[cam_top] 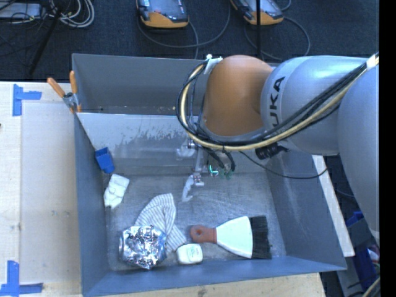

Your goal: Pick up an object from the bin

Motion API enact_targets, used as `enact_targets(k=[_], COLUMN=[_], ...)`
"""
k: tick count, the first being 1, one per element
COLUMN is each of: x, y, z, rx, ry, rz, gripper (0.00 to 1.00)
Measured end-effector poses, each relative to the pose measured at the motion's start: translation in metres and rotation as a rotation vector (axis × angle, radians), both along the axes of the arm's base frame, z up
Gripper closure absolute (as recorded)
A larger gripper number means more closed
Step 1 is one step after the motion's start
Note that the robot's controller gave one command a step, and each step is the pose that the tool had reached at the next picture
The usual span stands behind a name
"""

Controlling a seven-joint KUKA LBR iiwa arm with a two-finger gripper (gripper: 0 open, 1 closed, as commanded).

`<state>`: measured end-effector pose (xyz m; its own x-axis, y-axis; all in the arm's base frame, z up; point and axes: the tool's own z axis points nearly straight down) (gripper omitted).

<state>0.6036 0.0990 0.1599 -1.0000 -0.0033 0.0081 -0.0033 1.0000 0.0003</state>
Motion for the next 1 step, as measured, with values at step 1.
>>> enact_targets(k=[1], x=[0.0019], y=[-0.0005], z=[0.0043], rx=[0.001], ry=[-0.008], rz=[-0.002], gripper=[0.0])
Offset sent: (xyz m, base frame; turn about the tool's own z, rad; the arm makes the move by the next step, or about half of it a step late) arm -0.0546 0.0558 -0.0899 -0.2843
